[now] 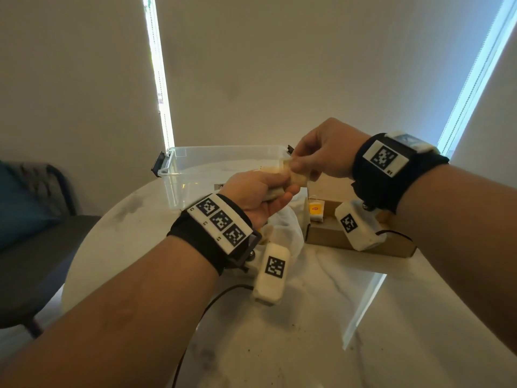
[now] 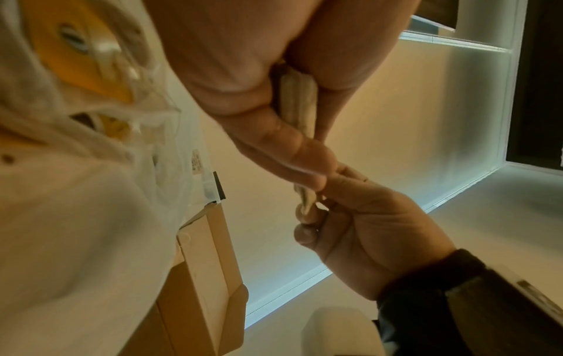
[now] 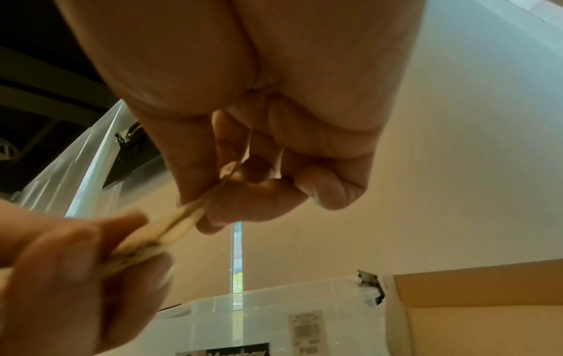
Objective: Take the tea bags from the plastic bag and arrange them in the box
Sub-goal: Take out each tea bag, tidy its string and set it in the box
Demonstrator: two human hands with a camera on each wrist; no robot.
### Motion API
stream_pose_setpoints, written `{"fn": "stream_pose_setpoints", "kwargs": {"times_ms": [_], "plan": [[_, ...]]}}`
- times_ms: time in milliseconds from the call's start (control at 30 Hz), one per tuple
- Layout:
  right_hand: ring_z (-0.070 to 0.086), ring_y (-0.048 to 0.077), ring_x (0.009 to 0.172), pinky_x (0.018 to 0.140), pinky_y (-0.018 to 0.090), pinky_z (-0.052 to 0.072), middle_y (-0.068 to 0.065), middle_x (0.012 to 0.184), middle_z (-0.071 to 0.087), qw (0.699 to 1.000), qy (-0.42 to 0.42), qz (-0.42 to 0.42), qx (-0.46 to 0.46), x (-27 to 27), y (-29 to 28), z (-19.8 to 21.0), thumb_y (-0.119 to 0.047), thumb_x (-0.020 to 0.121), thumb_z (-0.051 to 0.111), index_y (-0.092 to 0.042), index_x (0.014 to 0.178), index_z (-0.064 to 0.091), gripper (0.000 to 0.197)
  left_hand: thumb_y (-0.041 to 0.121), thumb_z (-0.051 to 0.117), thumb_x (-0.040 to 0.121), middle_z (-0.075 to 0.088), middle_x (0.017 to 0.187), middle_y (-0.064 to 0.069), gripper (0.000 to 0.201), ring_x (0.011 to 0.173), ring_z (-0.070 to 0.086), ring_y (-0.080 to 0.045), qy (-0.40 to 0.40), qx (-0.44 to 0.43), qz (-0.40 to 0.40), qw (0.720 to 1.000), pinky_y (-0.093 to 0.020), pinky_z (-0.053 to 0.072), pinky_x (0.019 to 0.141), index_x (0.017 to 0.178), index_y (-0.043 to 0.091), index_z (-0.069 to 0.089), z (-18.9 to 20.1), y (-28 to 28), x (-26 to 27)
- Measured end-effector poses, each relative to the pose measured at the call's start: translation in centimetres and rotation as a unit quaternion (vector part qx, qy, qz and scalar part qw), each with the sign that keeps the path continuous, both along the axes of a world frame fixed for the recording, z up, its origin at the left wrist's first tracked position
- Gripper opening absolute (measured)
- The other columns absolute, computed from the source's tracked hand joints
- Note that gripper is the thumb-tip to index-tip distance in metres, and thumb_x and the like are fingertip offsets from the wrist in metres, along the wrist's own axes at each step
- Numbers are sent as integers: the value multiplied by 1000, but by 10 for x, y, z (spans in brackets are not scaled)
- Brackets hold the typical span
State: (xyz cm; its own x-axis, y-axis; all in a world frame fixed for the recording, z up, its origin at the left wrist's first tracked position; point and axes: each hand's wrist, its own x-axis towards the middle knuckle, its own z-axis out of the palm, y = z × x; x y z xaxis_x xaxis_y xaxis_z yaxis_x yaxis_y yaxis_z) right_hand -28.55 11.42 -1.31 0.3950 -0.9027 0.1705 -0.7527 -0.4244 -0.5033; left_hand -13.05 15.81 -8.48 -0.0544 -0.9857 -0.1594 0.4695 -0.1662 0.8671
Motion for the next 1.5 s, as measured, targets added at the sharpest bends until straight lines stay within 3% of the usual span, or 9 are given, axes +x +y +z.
{"fn": "stream_pose_setpoints", "kwargs": {"times_ms": [167, 367, 433, 633, 867, 1100, 1167, 1333, 1500], "plan": [[69, 1, 62, 58, 21, 41, -6, 74, 75, 994, 74, -79, 14, -23, -23, 3, -26, 89, 75, -22, 92, 73, 5, 11, 63, 95, 65, 85, -12, 13, 64, 68, -13, 13, 32, 18, 999, -18, 54, 47, 103, 1, 61, -1, -3, -2], [67, 8, 62, 39, 14, 42, 0, 79, 71, 966, 216, -116, 86, -23, -59, -26, -9, 88, 75, -10, 105, 71, 17, 6, 56, 96, 62, 109, -24, 15, 69, 72, -24, 129, 32, 13, 991, -24, 57, 50, 110, 1, 54, 0, -1, 3], [62, 8, 64, 44, 16, 45, 1, 83, 70, 957, 251, -109, 98, -17, -67, -37, -9, 90, 73, -8, 111, 70, 22, 3, 52, 96, 62, 114, -27, 14, 72, 72, -27, 154, 32, 12, 988, -26, 58, 51, 109, 0, 53, 0, -2, 6], [66, 15, 80, 88, 37, 59, 4, 94, 74, 937, 308, -113, 118, -7, -88, -57, -16, 86, 78, -14, 102, 74, 17, 2, 48, 100, 66, 100, -25, 12, 76, 73, -27, 153, 19, -7, 988, -30, 63, 61, 109, -2, 54, 10, -9, 10], [69, 22, 98, 93, 41, 58, 2, 99, 73, 910, 379, -125, 115, 1, -100, -67, -30, 82, 82, -18, 100, 73, 23, 2, 52, 99, 66, 96, -23, 13, 67, 74, -25, 130, 13, -21, 991, -26, 60, 54, 111, -3, 55, 7, -14, 7], [71, 25, 88, 86, 44, 59, 3, 94, 74, 889, 418, -166, 90, 0, -113, -70, -55, 71, 82, -21, 94, 70, 43, 7, 58, 98, 62, 106, -19, 16, 65, 74, -22, 103, 27, -28, 994, -23, 55, 46, 111, -2, 57, 1, -19, 6], [70, 25, 88, 86, 43, 59, 3, 92, 73, 886, 425, -165, 89, 0, -109, -68, -53, 73, 81, -20, 90, 68, 39, 8, 58, 98, 62, 103, -18, 15, 64, 73, -22, 99, 29, -29, 994, -22, 55, 45, 109, -1, 57, 2, -19, 5], [67, 25, 101, 97, 41, 55, 11, 113, 70, 895, 412, -148, 86, -1, -101, -56, -25, 87, 72, -9, 112, 69, 30, 8, 58, 98, 63, 104, -19, 16, 66, 74, -22, 102, 33, -30, 994, -22, 55, 46, 110, -2, 56, 0, -21, 6], [73, 20, 84, 71, 32, 58, 5, 95, 77, 911, 346, -107, 198, 1, -85, -51, -14, 84, 77, -12, 101, 78, 17, 8, 57, 98, 62, 102, -18, 12, 64, 73, -21, 97, 32, -30, 994, -22, 55, 46, 105, -2, 57, 2, -21, 5]]}}
